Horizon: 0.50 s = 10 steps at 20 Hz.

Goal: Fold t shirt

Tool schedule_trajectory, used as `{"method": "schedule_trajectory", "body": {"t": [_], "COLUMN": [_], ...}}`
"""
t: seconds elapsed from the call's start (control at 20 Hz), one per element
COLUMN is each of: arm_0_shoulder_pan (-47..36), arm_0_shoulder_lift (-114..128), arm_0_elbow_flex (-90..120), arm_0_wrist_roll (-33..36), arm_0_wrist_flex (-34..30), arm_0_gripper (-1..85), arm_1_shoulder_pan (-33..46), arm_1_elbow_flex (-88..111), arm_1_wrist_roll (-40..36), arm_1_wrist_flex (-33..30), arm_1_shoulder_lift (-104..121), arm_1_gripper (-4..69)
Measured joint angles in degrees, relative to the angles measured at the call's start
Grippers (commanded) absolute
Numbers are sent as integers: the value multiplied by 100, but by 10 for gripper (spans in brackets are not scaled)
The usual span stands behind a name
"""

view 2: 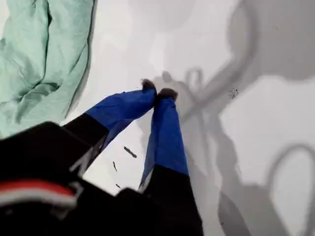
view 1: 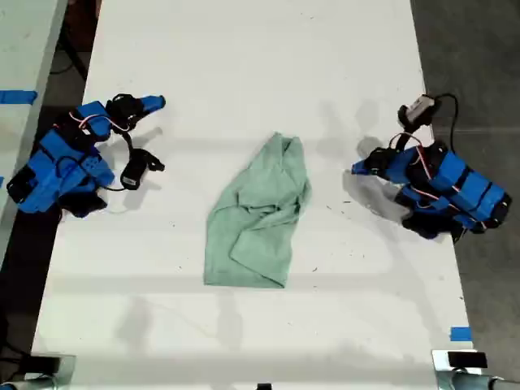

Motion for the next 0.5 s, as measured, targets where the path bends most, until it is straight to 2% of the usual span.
{"method": "schedule_trajectory", "body": {"t": [0.05,0.1,0.2,0.25,0.4,0.5], "arm_0_shoulder_pan": [0,193,1582,1978,2707,3278], "arm_0_shoulder_lift": [9,9,18,18,18,9], "arm_0_elbow_flex": [0,0,0,0,0,-44], "arm_0_wrist_roll": [-18,-316,-1450,-1758,-2461,-2672], "arm_0_wrist_flex": [0,-18,-114,-114,-114,-246], "arm_0_gripper": [-2,-2,-2,-2,-2,-2], "arm_1_shoulder_pan": [0,79,105,70,62,62], "arm_1_elbow_flex": [0,0,0,0,0,0], "arm_1_wrist_roll": [0,0,0,0,0,0], "arm_1_wrist_flex": [0,26,70,70,70,70], "arm_1_shoulder_lift": [0,0,0,0,0,0], "arm_1_gripper": [23,23,23,23,23,23]}}
